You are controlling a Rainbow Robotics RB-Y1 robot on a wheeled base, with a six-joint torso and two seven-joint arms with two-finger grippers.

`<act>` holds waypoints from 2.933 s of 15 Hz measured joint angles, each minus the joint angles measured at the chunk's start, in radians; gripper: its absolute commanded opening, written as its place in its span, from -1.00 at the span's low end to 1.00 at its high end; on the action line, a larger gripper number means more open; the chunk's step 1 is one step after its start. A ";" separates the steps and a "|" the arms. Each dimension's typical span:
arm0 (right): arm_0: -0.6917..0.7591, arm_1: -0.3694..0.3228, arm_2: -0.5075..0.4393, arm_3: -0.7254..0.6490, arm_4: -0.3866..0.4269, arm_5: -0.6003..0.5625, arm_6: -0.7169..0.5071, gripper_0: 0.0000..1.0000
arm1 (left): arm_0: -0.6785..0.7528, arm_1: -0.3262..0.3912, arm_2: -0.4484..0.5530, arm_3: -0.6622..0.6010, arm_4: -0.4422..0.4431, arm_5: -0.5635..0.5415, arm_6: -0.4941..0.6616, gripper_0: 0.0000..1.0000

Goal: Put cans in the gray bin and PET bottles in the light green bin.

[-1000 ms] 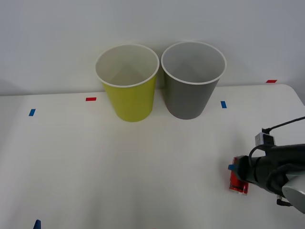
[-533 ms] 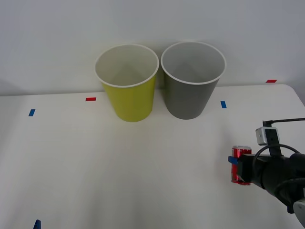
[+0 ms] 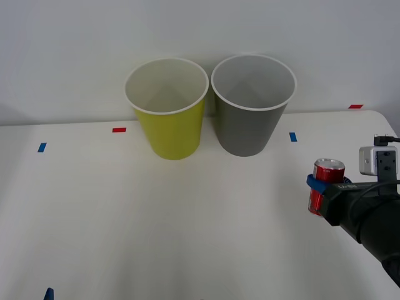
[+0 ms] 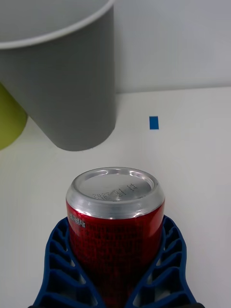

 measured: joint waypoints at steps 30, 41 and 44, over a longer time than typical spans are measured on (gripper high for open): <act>-0.686 0.011 0.037 0.502 -0.144 -0.508 0.195 -1.00 | 0.000 0.000 0.000 0.000 0.000 0.000 0.000 1.00; -0.784 -0.040 0.124 0.704 -0.154 -0.673 0.191 -1.00 | 0.000 0.000 0.000 0.000 0.000 0.000 0.000 1.00; -0.809 -0.046 0.154 0.786 -0.154 -0.756 0.196 -1.00 | 0.000 0.000 0.000 0.000 0.000 0.000 0.000 1.00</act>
